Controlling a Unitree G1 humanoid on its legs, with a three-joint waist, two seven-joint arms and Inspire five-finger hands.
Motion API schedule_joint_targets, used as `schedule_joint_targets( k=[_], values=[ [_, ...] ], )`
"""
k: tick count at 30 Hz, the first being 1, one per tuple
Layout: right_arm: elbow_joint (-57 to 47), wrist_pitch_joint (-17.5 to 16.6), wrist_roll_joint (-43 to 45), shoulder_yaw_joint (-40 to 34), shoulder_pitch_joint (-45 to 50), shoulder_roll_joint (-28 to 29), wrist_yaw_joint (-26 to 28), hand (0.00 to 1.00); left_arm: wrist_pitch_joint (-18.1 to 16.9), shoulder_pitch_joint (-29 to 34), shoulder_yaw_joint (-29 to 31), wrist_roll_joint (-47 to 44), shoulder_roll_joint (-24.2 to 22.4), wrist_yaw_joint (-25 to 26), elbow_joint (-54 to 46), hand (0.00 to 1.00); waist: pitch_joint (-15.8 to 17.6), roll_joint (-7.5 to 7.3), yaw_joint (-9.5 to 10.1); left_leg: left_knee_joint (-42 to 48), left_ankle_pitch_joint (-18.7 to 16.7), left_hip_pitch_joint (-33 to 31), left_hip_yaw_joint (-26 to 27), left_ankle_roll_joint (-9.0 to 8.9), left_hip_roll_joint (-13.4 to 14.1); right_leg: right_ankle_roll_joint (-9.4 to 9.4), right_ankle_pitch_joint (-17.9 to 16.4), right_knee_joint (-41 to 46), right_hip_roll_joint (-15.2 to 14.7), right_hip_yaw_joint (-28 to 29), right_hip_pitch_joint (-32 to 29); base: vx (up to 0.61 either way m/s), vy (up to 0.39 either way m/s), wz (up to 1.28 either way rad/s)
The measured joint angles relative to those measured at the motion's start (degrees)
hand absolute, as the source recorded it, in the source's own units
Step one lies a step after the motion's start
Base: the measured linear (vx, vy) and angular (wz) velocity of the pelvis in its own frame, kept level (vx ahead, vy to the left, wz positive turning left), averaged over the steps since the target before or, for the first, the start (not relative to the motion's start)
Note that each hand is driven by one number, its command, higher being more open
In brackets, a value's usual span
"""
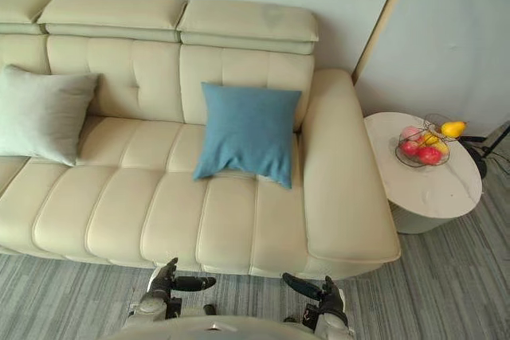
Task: Pick up cushions and gather them together orderly.
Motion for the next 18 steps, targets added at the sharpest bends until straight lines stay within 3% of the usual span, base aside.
schedule_joint_targets(
  k=[6,8,9,18],
  values=[
    [1.4,0.4,-0.1,-1.2,0.0,-0.9,0.2,1.00,-0.2,-0.8,2.5,-0.1,-0.8,-0.4,1.6,1.00,0.2,0.33,0.07,-3.0,0.0,4.0,2.4,0.01,1.1,-4.05,1.5,-0.7,1.3,1.0,1.5,0.07,0.018,-0.22],
    [2.2,0.4,-0.1,-1.2,0.0,-1.1,0.2,1.00,-0.2,-0.8,3.0,-0.1,-0.8,-0.4,2.1,1.00,0.2,0.34,0.08,-3.9,0.0,5.1,2.8,0.01,1.1,-4.05,1.5,-0.7,1.3,1.0,1.7,0.01,0.012,-0.16],
    [4.7,0.8,-0.1,-2.4,0.0,-2.7,0.2,1.00,-0.2,0.1,4.5,-0.2,-0.8,-1.1,3.2,1.00,0.5,1.52,0.03,-10.8,3.9,8.1,2.6,-0.78,0.6,-1.10,0.3,-0.4,1.3,0.9,0.9,0.00,0.000,0.00],
    [4.7,0.8,-0.1,-2.4,0.5,-2.7,0.4,1.00,-0.2,0.2,4.5,-0.3,-0.8,-1.2,3.2,1.00,0.5,1.52,-0.03,-10.8,3.9,8.4,2.7,-0.78,0.7,-1.09,0.3,-0.3,1.3,0.9,1.1,0.00,0.000,0.00]
  ],
)
